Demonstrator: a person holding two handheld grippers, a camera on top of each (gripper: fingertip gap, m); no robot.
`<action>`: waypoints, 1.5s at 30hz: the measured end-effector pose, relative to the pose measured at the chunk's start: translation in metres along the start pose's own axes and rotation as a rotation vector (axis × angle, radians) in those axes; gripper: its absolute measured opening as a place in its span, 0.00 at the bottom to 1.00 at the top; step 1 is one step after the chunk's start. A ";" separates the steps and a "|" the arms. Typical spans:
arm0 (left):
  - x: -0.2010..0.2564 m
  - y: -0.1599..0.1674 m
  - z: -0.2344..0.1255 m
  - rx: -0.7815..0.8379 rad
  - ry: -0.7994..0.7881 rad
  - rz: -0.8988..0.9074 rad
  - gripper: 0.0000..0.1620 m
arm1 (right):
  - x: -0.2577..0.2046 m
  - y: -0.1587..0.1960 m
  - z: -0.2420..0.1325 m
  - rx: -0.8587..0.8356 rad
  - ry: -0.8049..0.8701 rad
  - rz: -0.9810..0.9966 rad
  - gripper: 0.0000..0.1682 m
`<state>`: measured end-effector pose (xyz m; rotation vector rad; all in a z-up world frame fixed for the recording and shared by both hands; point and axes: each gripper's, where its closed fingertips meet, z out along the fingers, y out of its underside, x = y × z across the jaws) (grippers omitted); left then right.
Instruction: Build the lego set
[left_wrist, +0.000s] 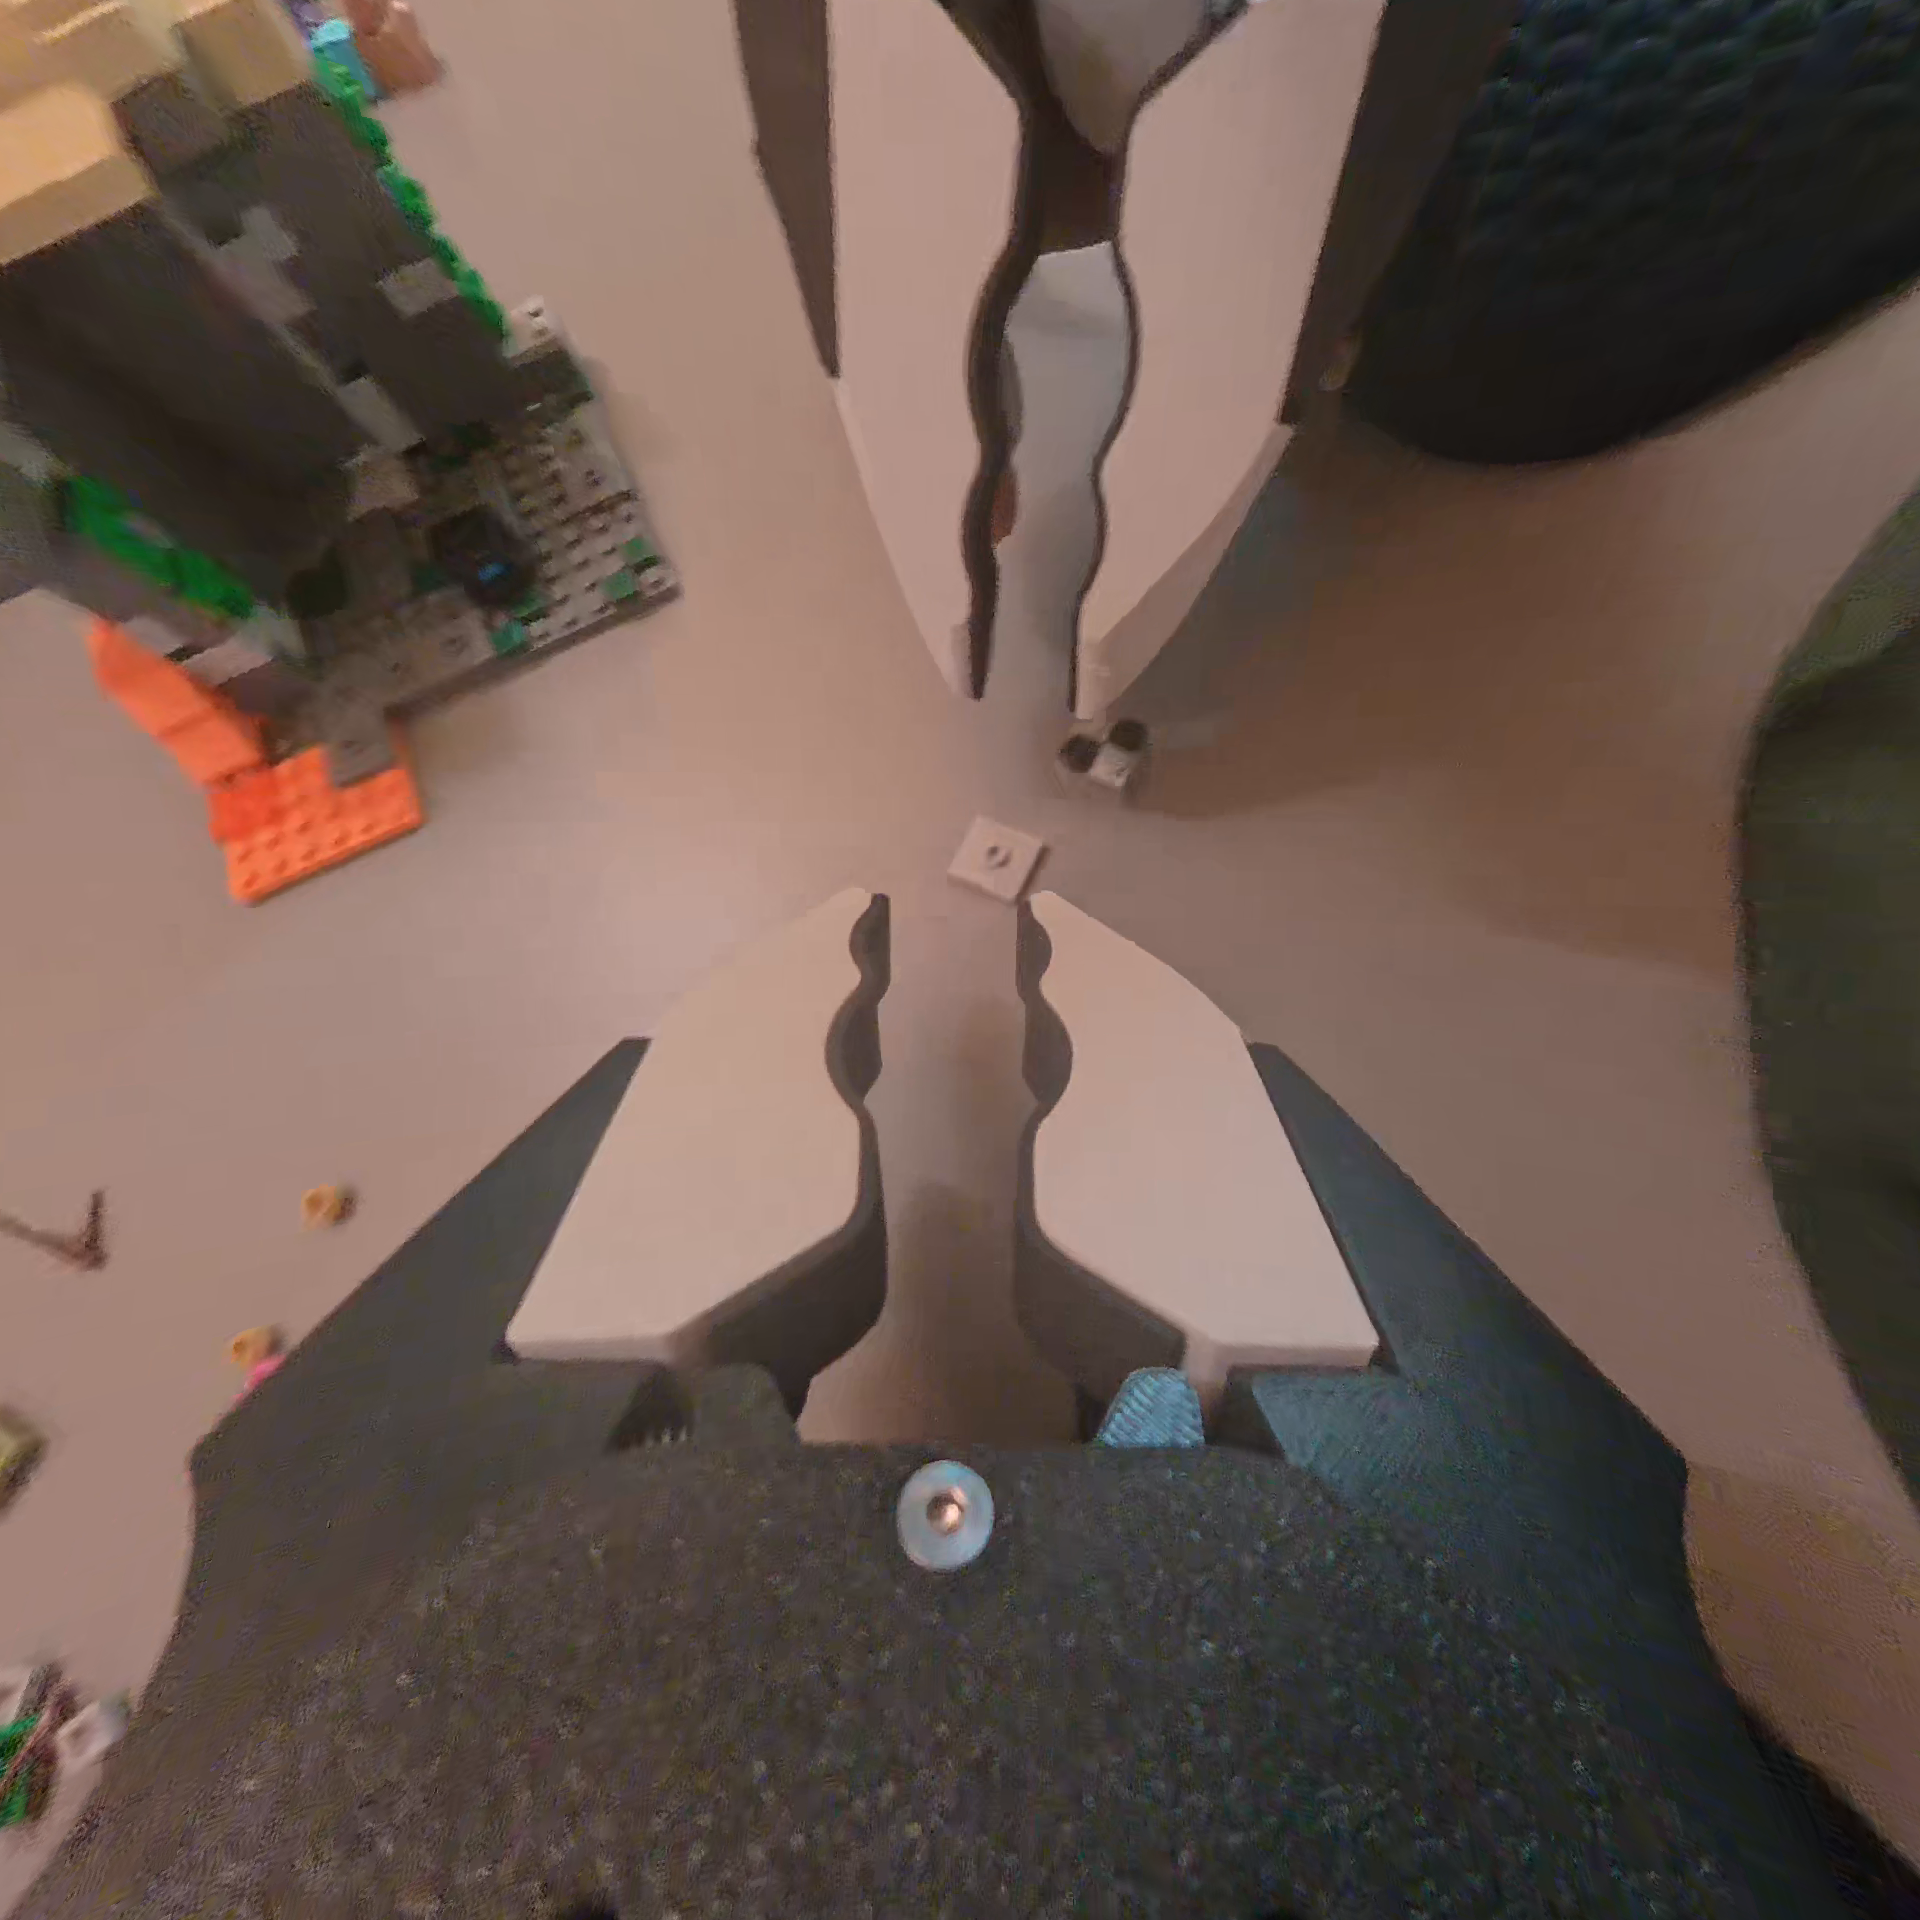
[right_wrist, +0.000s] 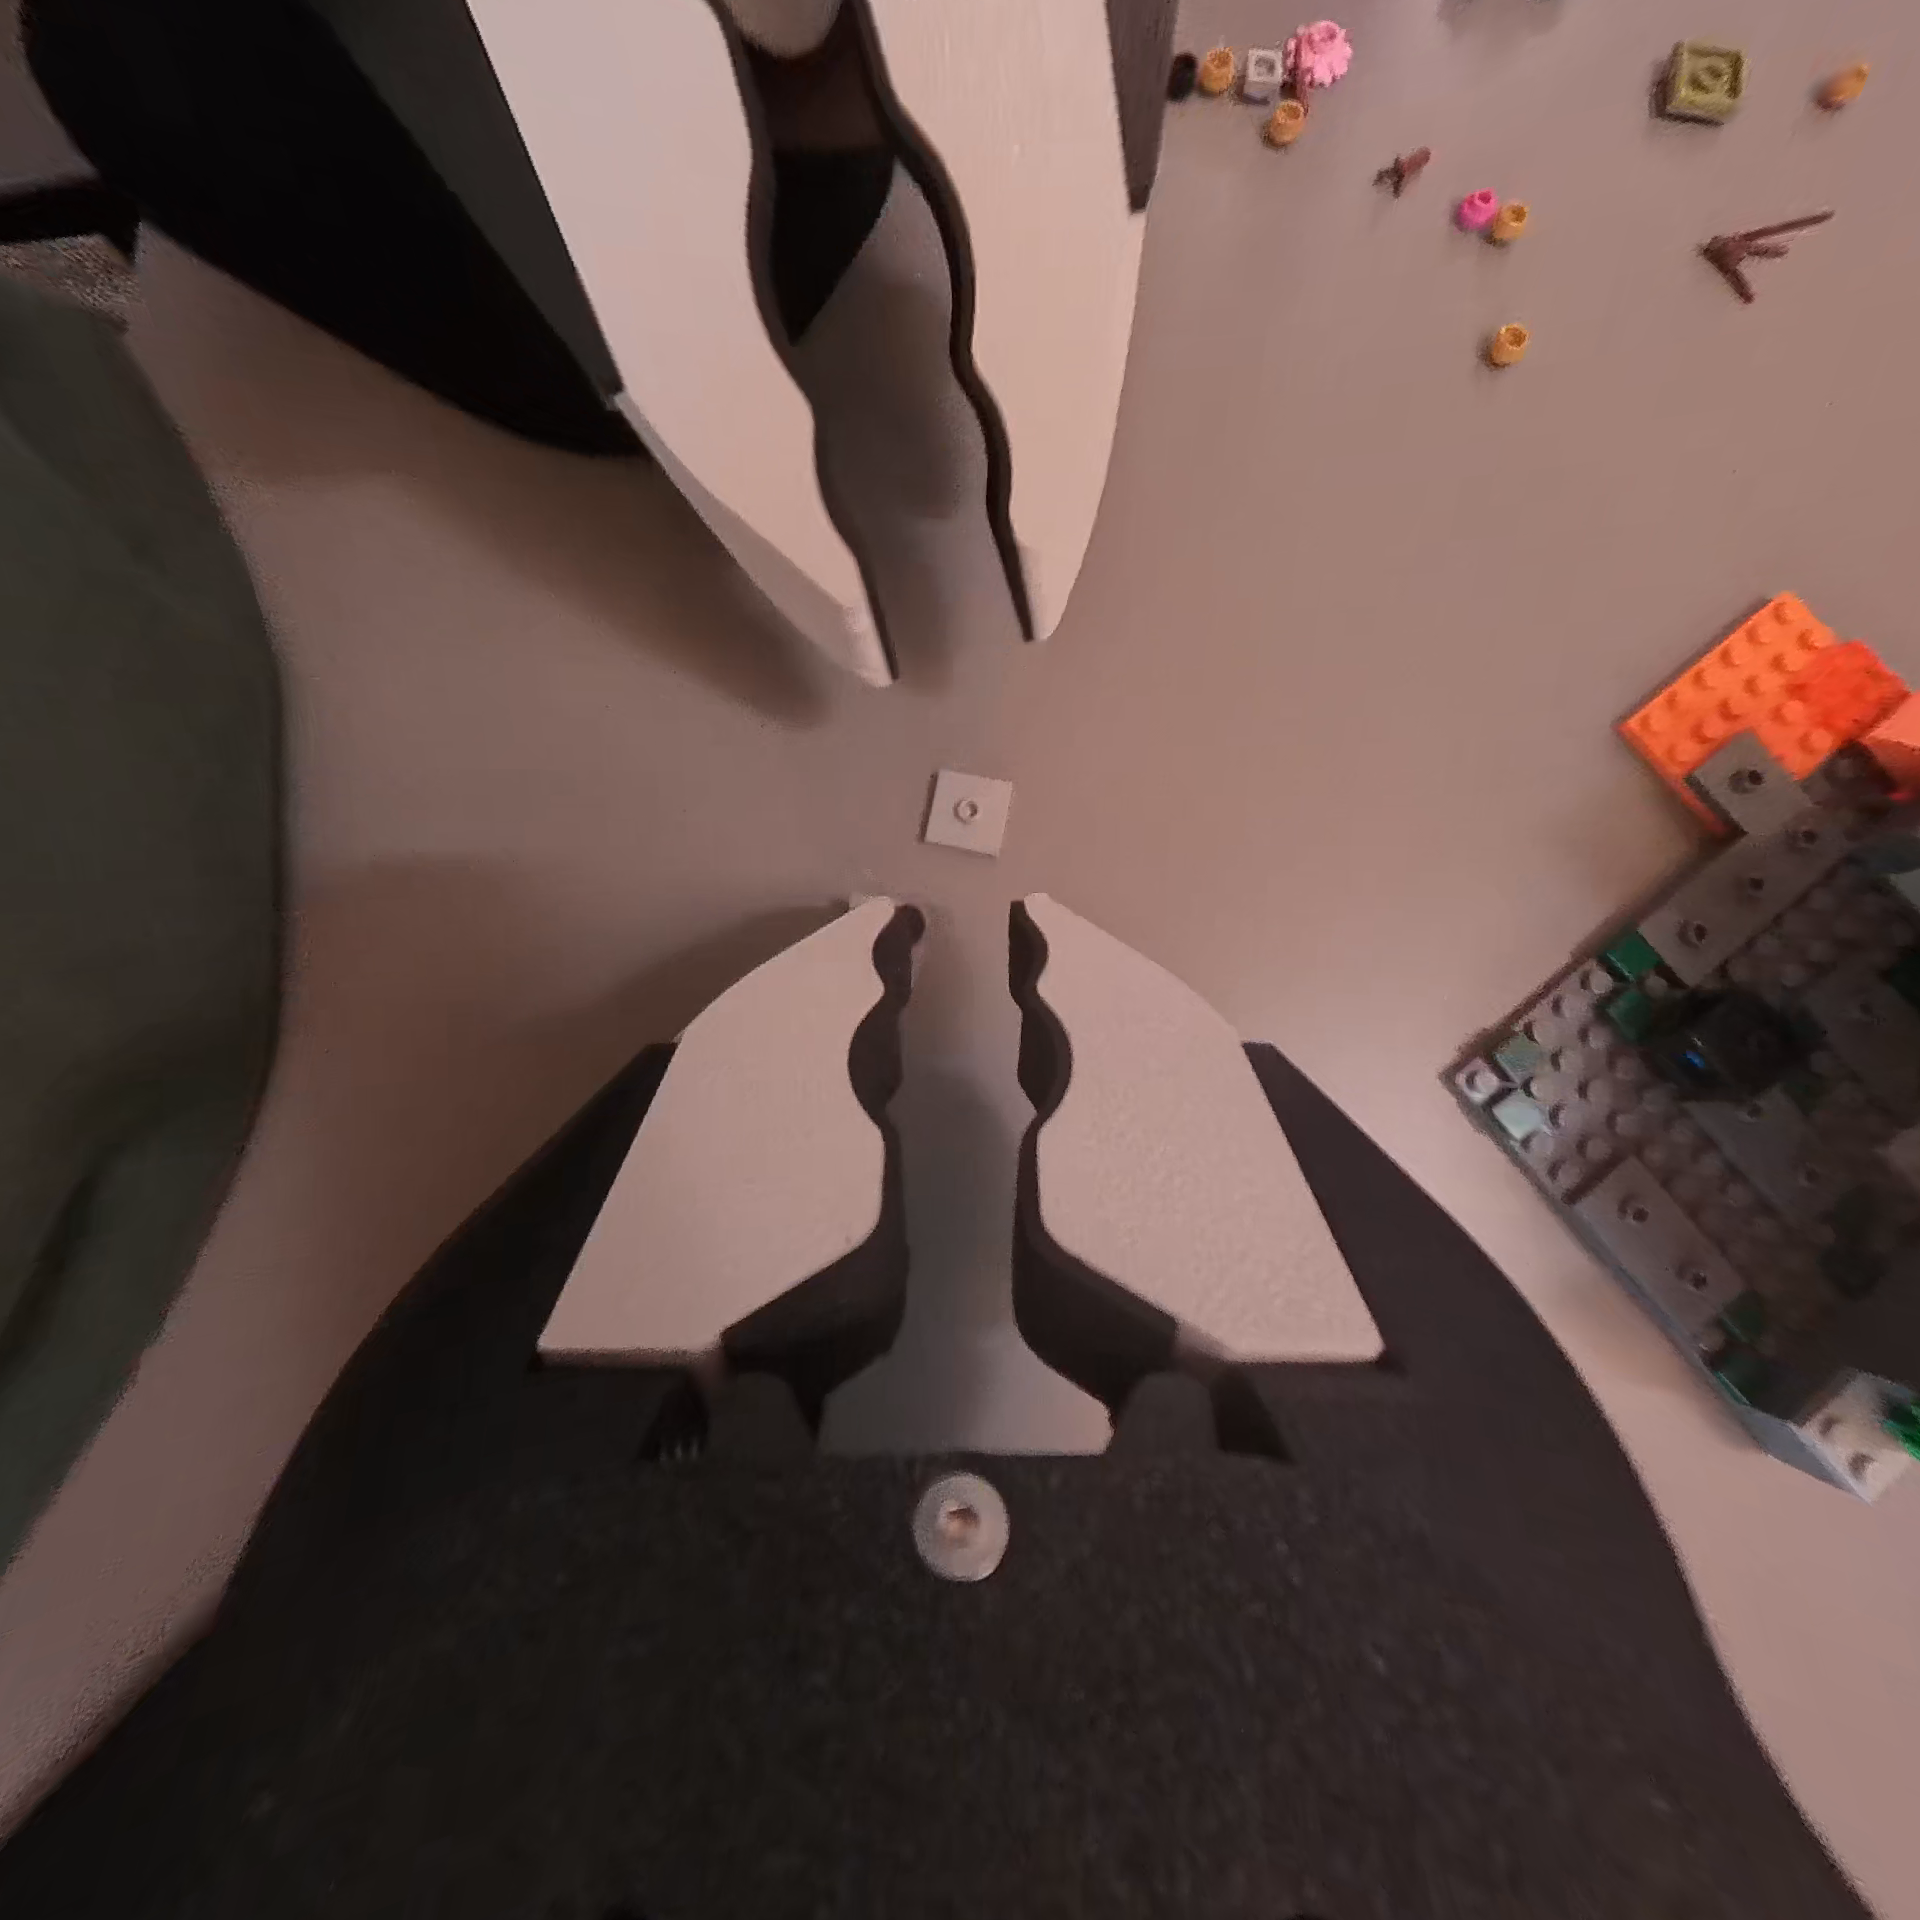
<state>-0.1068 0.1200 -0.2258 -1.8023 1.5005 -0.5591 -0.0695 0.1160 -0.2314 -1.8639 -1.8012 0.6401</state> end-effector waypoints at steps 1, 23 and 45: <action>-0.006 0.004 -0.002 0.002 -0.018 0.000 0.13 | -0.002 -0.002 0.004 -0.017 -0.009 0.014 0.10; -0.034 0.012 -0.026 0.122 -0.227 0.053 0.09 | -0.011 0.007 0.002 -0.249 0.053 0.054 0.09; -0.032 0.016 -0.024 0.105 -0.213 0.047 0.09 | -0.014 0.006 0.002 -0.248 0.032 0.077 0.09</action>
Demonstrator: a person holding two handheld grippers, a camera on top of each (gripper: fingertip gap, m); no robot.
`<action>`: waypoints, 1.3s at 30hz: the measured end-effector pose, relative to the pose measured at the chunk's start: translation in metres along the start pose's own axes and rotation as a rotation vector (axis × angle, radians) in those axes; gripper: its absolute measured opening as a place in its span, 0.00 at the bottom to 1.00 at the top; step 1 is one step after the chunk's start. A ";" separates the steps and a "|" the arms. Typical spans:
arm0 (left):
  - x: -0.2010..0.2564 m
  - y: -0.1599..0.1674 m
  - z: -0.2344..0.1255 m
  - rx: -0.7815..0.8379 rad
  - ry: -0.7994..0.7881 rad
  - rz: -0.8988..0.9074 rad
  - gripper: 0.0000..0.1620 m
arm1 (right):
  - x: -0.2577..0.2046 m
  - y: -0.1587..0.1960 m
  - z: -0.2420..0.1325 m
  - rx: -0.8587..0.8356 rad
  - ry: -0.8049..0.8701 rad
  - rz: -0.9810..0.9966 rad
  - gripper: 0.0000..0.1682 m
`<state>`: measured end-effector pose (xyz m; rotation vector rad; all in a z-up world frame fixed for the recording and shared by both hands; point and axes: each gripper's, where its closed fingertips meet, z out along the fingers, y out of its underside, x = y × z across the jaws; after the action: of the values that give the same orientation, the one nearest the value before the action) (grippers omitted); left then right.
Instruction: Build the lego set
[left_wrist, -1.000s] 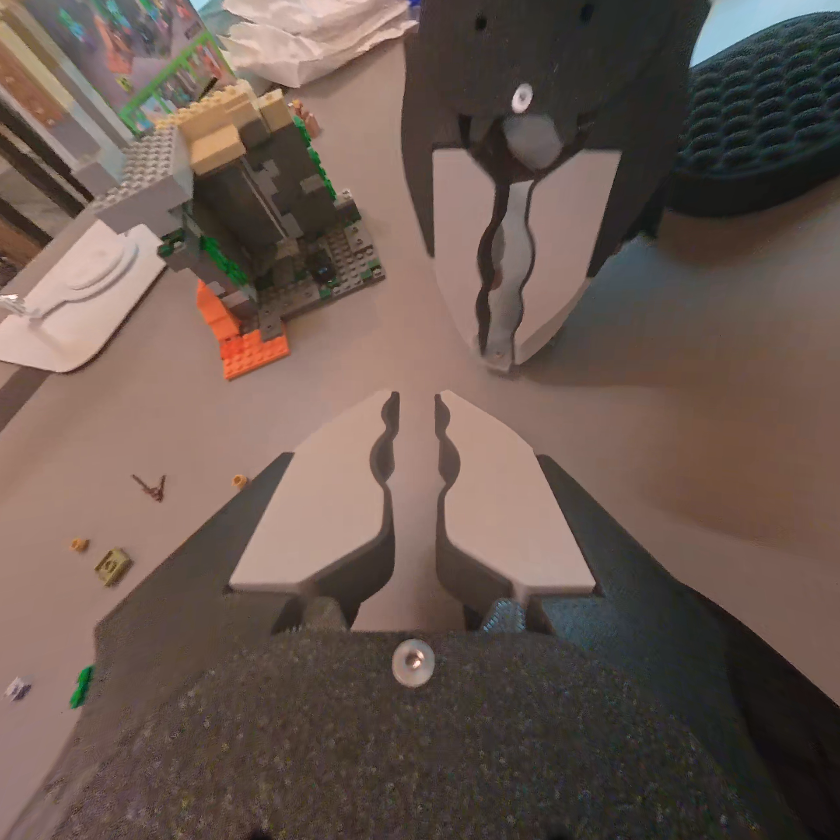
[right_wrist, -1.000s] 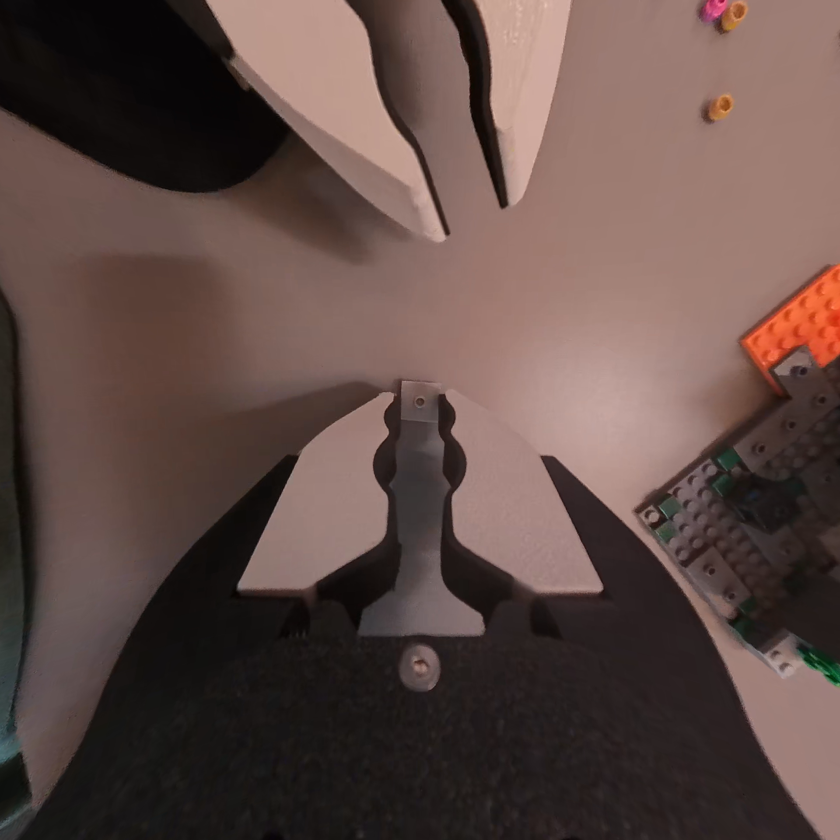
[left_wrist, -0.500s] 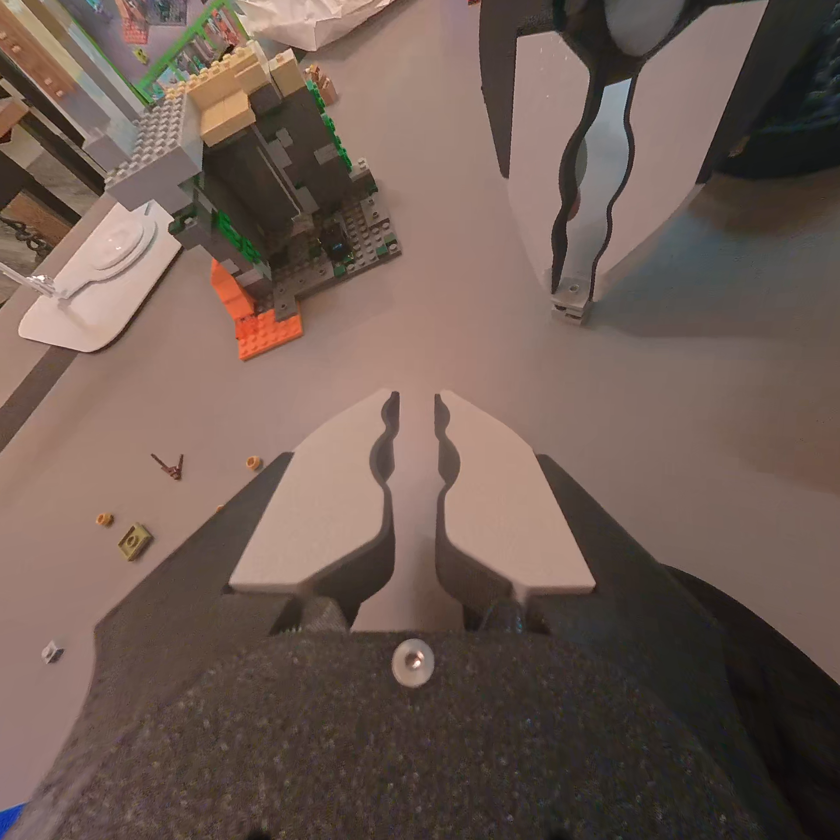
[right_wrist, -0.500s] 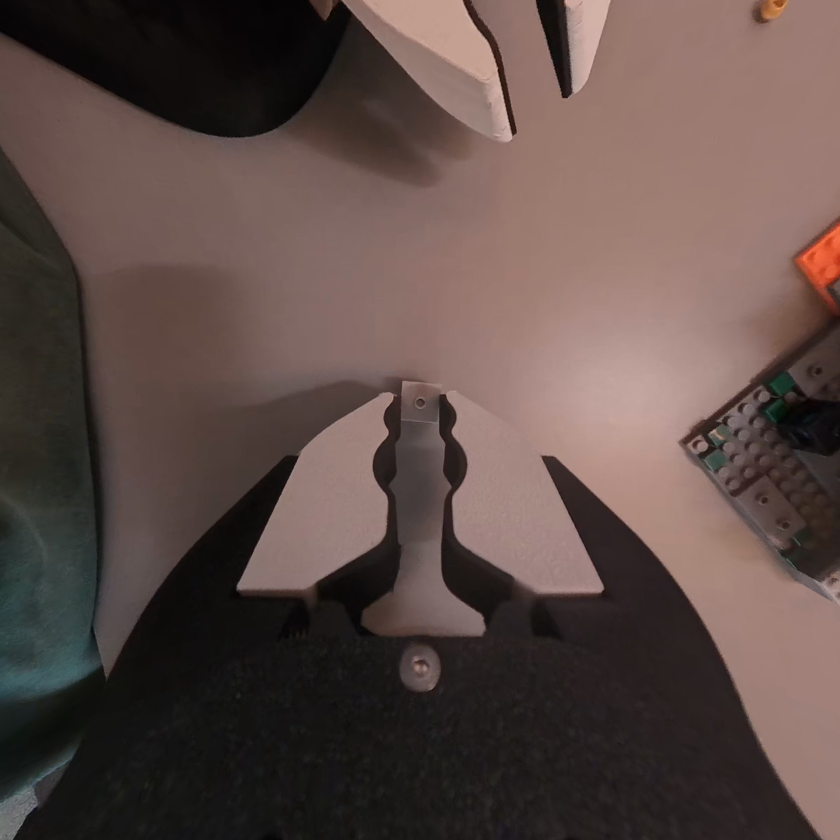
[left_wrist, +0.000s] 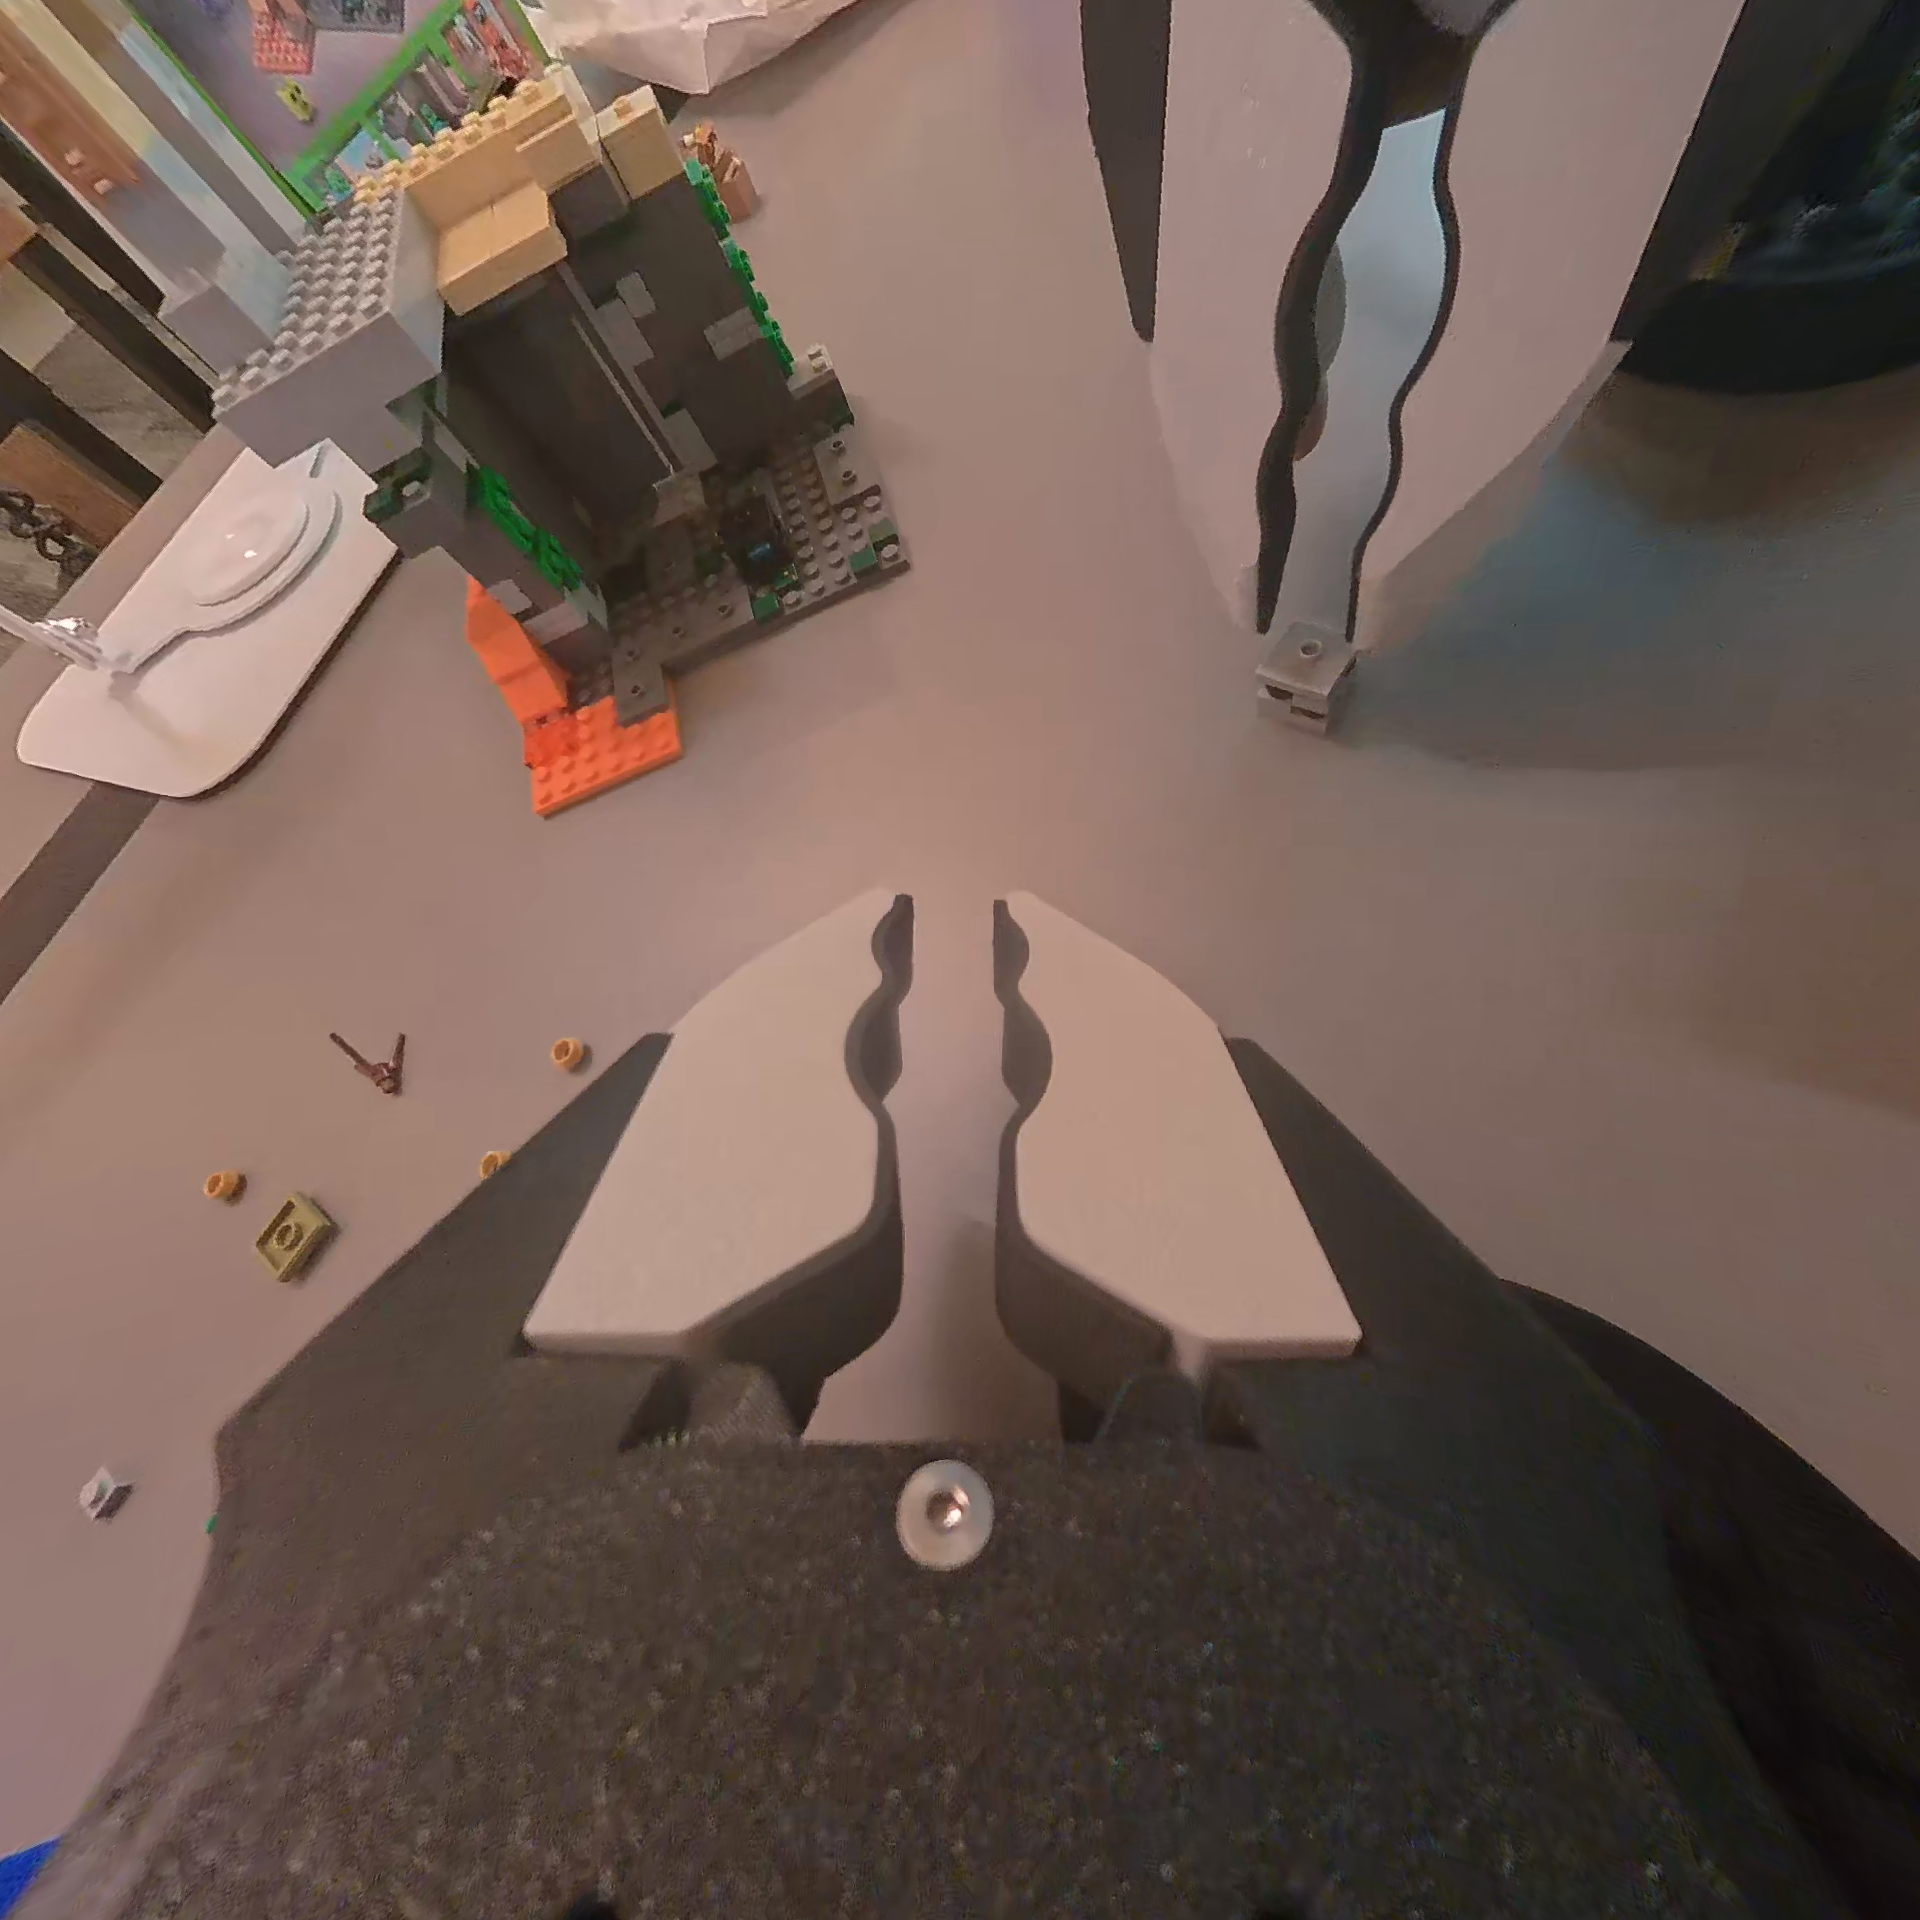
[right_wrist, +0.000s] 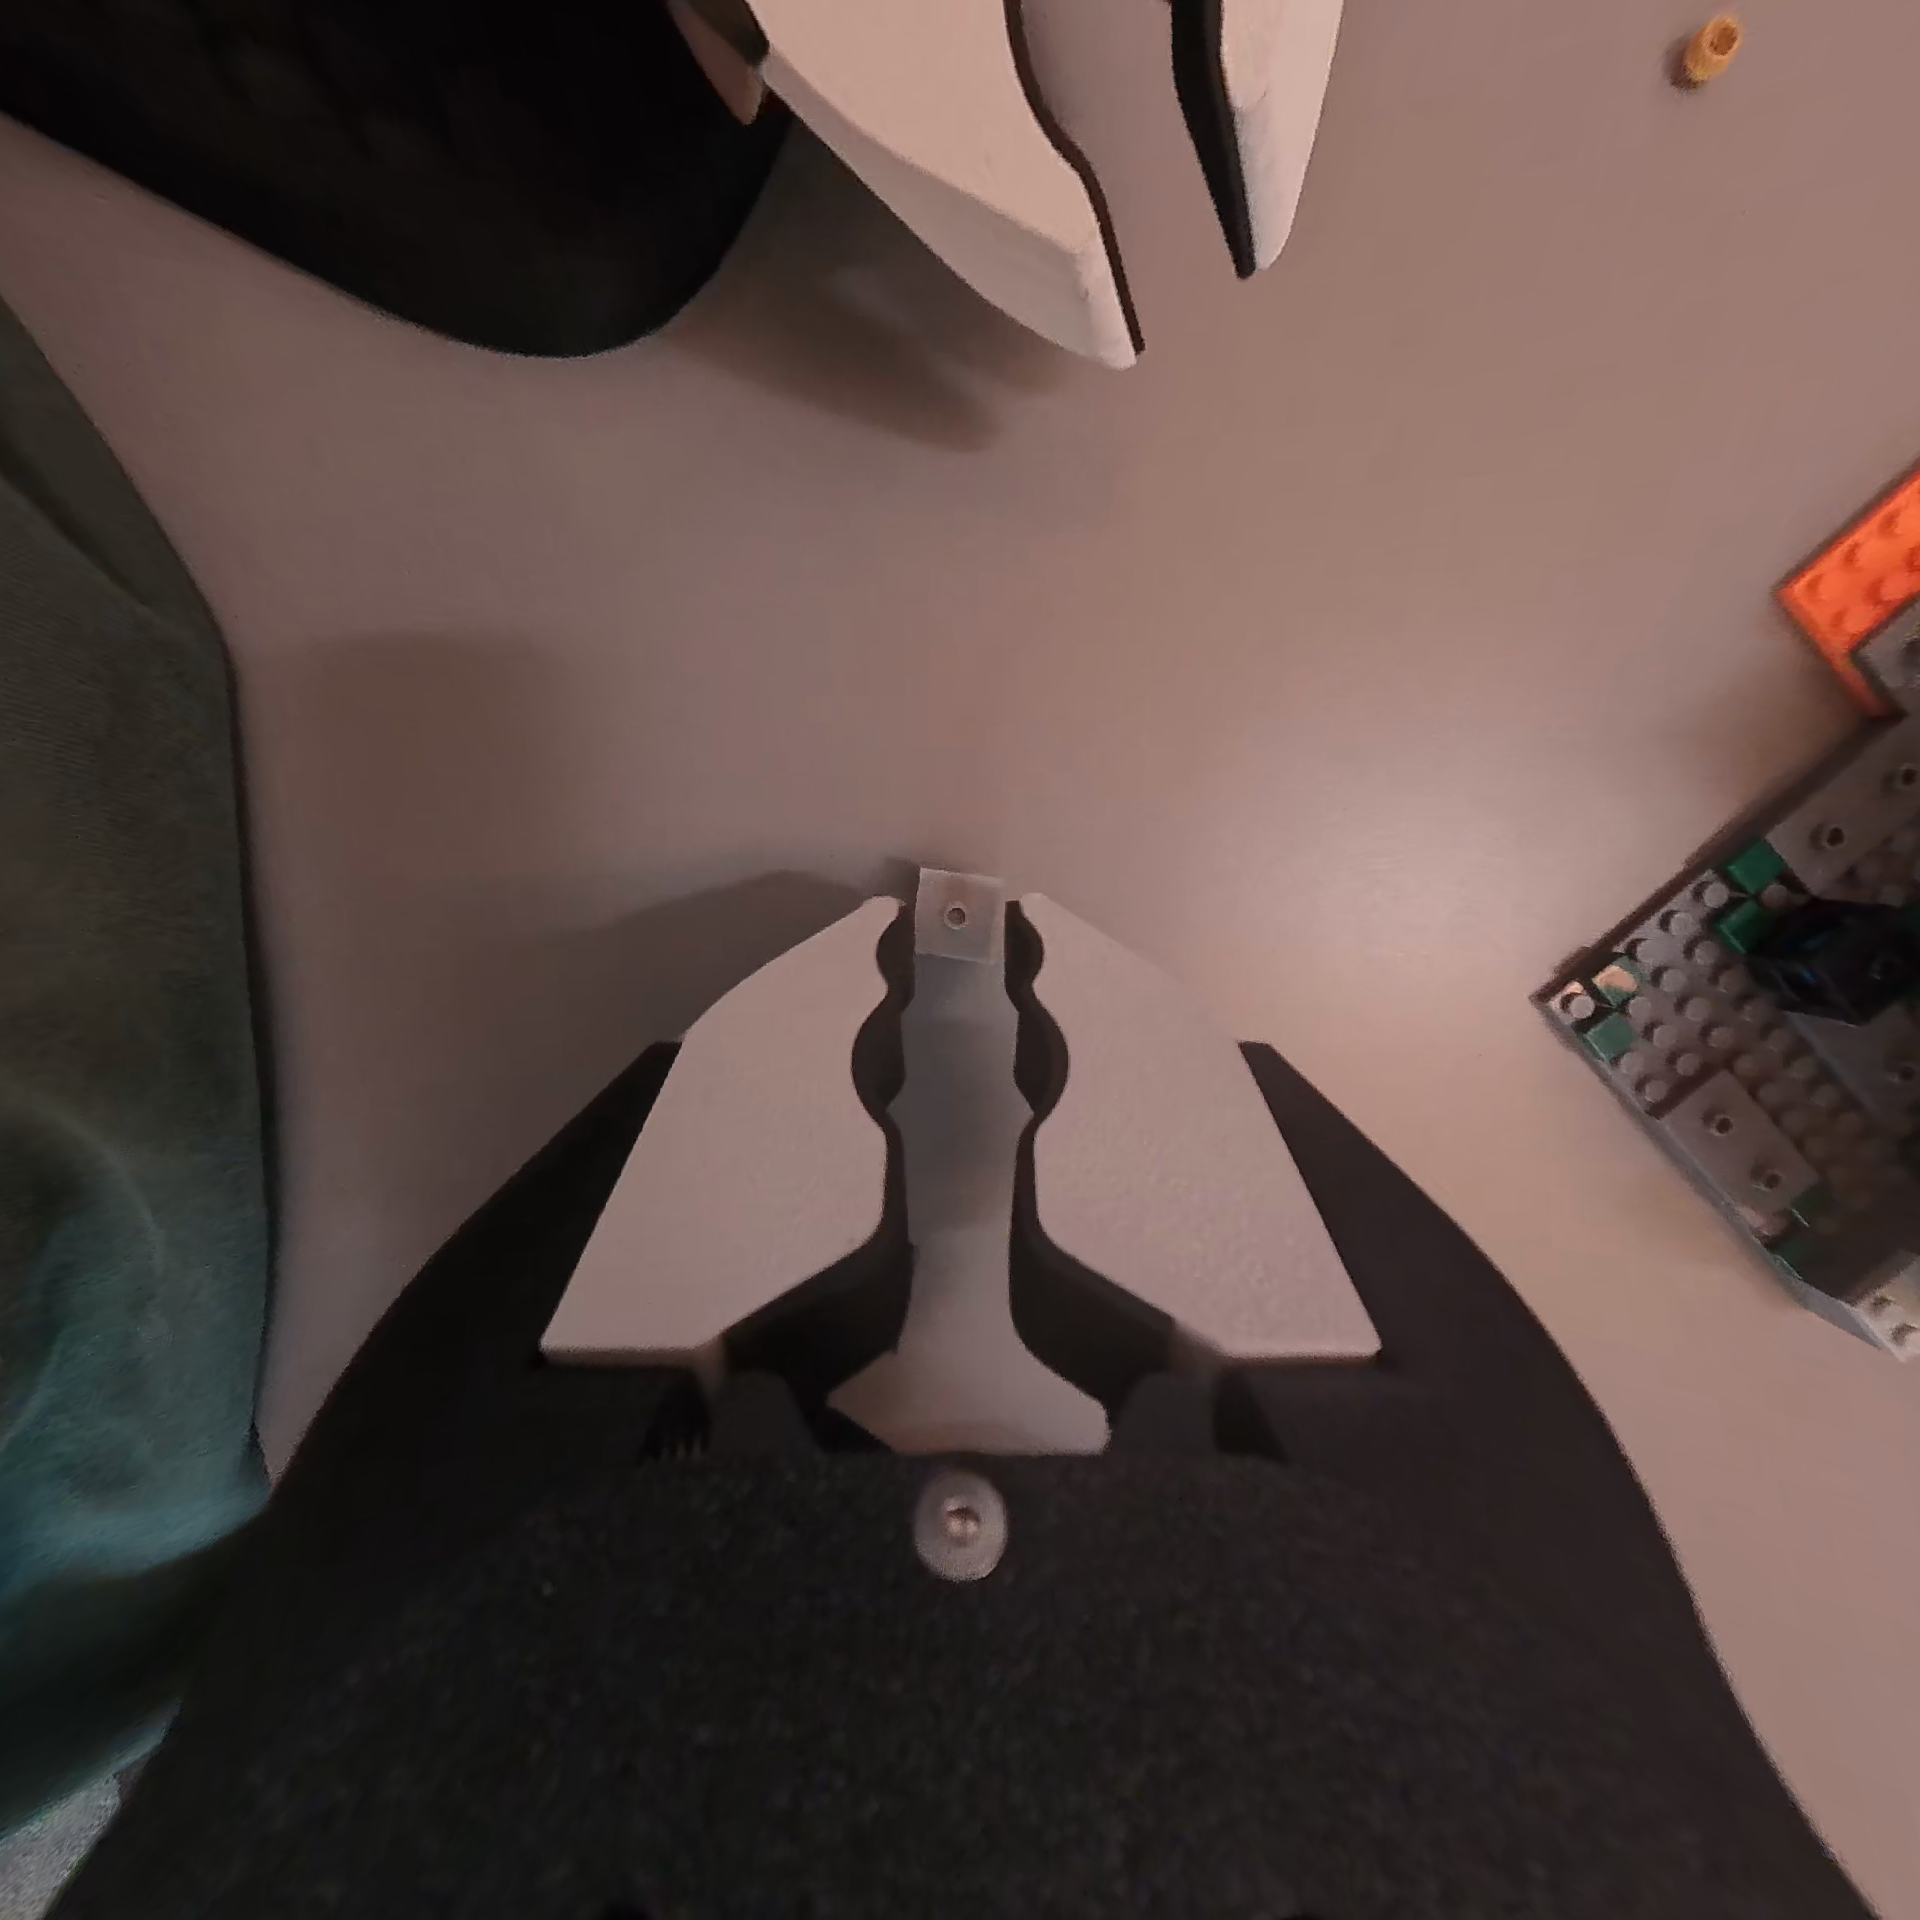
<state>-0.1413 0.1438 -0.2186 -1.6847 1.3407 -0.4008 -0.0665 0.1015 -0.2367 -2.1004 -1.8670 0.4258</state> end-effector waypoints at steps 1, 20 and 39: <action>0.000 0.000 0.000 -0.001 0.000 0.001 0.09 | 0.000 0.000 0.000 -0.004 0.004 0.000 0.08; 0.002 0.003 0.001 -0.019 0.003 0.008 0.08 | 0.000 0.004 0.005 -0.173 -0.021 -0.027 0.02; 0.002 0.006 0.003 -0.040 -0.016 0.024 0.07 | 0.000 0.005 0.005 -0.199 -0.018 0.079 0.01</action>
<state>-0.1422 0.1436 -0.2254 -1.6995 1.3643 -0.3486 -0.0639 0.1008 -0.2431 -2.3121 -1.9112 0.2882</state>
